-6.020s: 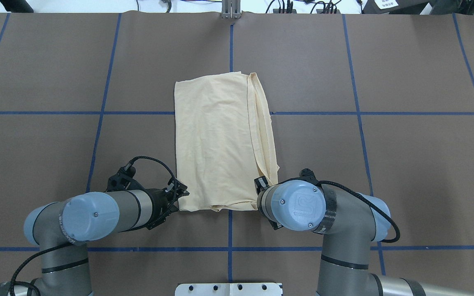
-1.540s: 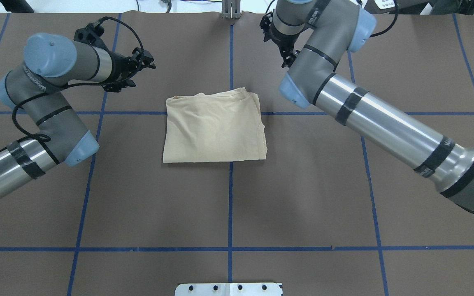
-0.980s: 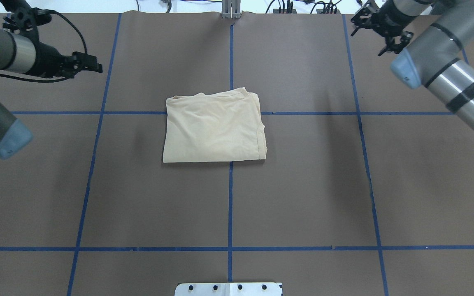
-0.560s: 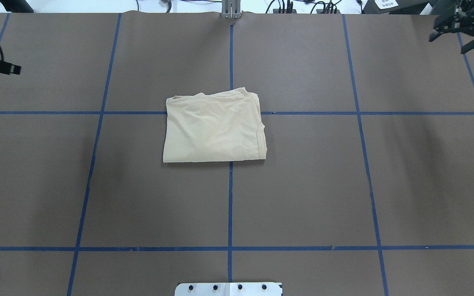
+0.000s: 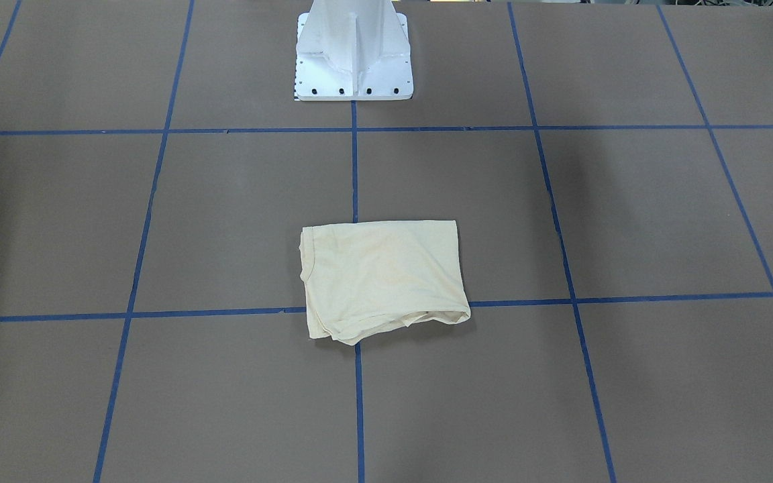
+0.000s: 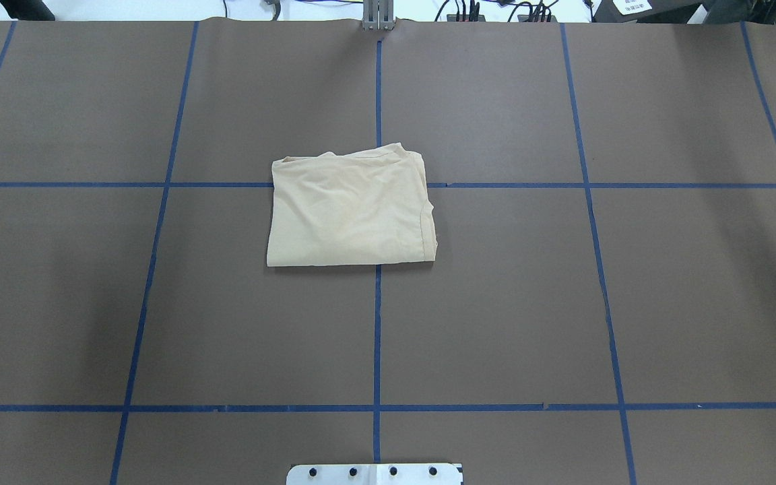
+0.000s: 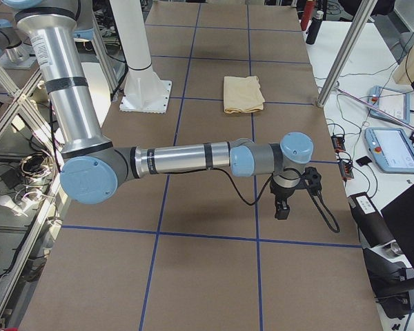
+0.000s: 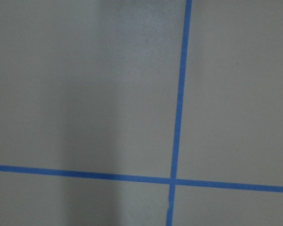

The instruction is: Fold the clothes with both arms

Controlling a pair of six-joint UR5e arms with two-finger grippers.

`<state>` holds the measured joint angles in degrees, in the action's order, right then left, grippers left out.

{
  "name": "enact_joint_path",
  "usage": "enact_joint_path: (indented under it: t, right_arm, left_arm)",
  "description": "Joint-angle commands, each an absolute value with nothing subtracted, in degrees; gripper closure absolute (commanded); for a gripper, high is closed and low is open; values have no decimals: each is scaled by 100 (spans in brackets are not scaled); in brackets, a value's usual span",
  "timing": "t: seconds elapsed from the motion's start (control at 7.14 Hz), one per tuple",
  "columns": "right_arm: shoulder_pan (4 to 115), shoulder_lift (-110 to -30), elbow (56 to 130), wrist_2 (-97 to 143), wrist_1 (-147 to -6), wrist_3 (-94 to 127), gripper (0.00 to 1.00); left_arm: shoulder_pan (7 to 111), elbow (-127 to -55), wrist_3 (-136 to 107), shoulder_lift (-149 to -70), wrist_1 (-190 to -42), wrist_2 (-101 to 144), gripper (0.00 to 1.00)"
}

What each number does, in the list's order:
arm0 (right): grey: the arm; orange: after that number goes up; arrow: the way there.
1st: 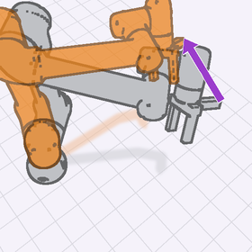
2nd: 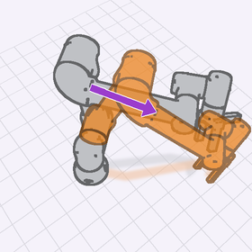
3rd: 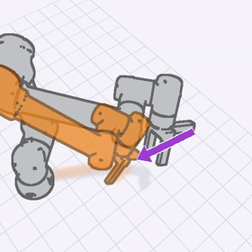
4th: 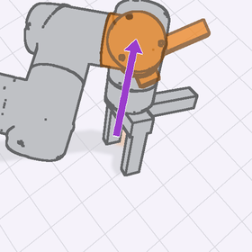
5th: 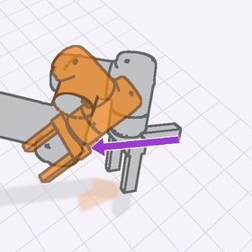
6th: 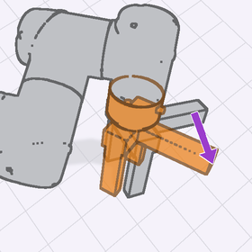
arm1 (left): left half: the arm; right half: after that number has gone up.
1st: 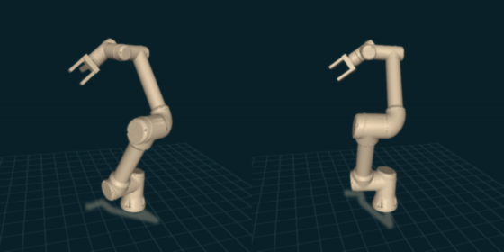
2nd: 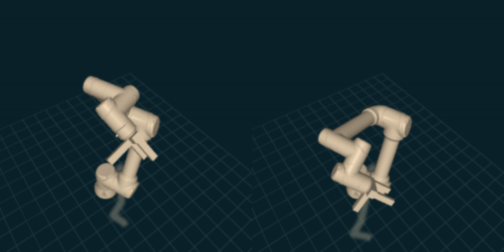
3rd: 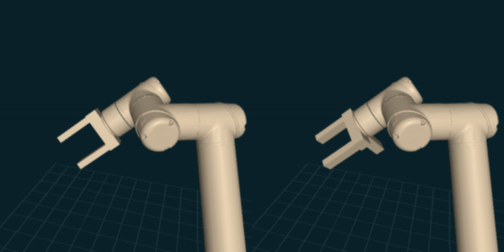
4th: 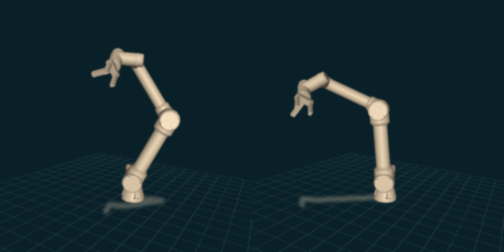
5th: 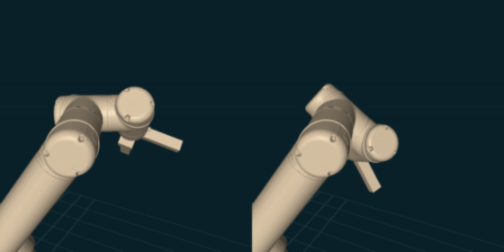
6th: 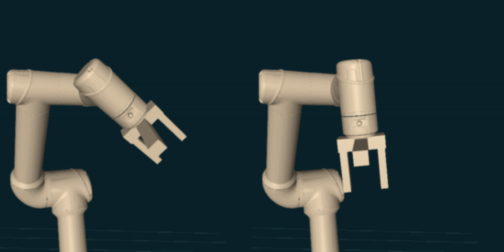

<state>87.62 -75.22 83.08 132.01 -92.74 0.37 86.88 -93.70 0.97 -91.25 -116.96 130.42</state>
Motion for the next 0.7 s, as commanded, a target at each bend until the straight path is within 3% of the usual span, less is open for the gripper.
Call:
enact_joint_path:
  t: [0.0,0.28,0.56]
  right_arm:
    - [8851,-7698,8437,13157,-9686,-317,0]
    - [8868,-8066,8603,13131,-9616,-343,0]
    - [8868,-8314,8814,13131,-9615,-282,0]
  left_arm:
    - [8833,-9736,255,-8904,-10753,13060,0]
    - [8851,-10412,202,-8512,-10231,13069,0]
    - [8842,-10581,193,-8412,-10248,13069,0]
